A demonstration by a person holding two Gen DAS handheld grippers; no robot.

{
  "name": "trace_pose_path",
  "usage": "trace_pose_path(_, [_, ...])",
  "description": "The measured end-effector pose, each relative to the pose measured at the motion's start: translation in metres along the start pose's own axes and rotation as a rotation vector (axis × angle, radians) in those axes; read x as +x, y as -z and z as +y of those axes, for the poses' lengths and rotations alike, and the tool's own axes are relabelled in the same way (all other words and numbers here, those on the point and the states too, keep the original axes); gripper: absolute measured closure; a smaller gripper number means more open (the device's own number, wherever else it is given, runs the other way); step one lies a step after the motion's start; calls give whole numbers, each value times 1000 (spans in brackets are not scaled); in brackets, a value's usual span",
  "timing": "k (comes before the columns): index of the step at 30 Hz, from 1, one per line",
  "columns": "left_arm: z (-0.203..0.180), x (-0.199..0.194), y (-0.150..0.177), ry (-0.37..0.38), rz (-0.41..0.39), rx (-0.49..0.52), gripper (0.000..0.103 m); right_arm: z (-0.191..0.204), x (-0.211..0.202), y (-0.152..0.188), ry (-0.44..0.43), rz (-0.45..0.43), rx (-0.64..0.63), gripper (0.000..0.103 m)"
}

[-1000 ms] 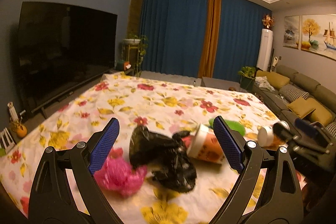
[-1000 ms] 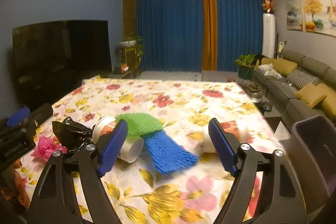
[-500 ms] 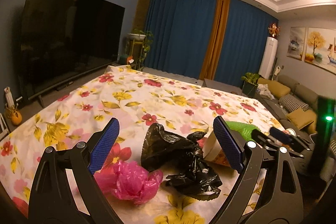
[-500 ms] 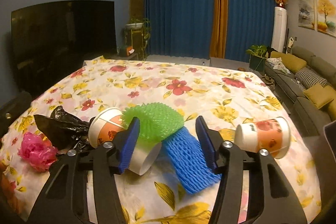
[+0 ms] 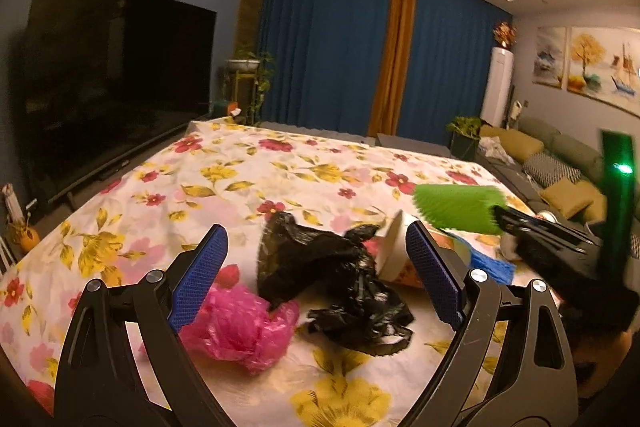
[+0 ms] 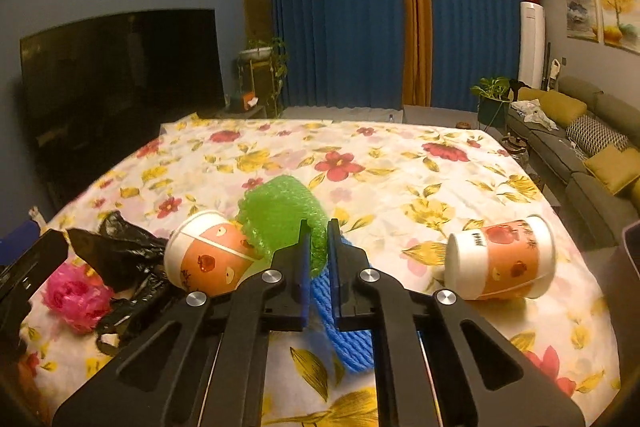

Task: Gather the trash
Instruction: 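Grasp the green foam mesh sleeve with the right gripper while the left grasps the black bag, then carry the green mesh and black bag over the grey bin and release both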

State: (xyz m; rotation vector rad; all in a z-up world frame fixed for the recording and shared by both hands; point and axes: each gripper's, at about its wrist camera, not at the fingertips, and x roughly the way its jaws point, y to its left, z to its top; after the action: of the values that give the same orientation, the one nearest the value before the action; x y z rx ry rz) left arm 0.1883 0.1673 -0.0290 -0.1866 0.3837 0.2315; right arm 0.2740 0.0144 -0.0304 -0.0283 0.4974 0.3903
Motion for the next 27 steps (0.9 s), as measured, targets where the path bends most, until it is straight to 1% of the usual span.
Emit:
trace_pose_path(3, [8,1,-1,-8,5,-25,16,-5,-16,-2,-7,-33,14,95])
trace_pose_path(7, [12,10,0,-18,24,-20,19,-8,-32,-2,-21,-62,25,95])
trace_pose_path(9, [12,18,0,-12,51,-6,27,-8,-37,-2,-26,-71,25,95])
trace_pose_path(10, [12,22,0,-8,65,-1,29,-7,-39,-2,-29,-74,25,95])
trace_pose_path(12, [13,29,1,12,96,0,40,-6,-43,-2,-31,-82,17,95])
trace_pose_path(13, [14,31,2,28,106,-2,43,-6,-45,-1,-31,-86,15,95])
trace_pose_path(15, [14,32,2,46,114,-3,56,-5,-46,-1,-33,-88,15,95])
trace_pose_path(16, [14,33,3,55,117,-4,60,-5,-46,-1,-32,-87,17,95])
trace_pose_path(18, [13,34,4,79,131,-2,77,-7,-47,0,-33,-87,21,95])
trace_pose_path(19, [11,35,4,86,137,0,81,-7,-46,-1,-33,-85,21,95])
trace_pose_path(21, [9,36,5,95,144,7,97,-6,-46,0,-33,-83,19,95])
trace_pose_path(23, [8,36,6,104,147,11,103,-6,-46,-1,-32,-82,18,95])
trace_pose_path(27, [1,28,7,105,119,29,103,-6,-47,-1,-32,-88,17,95])
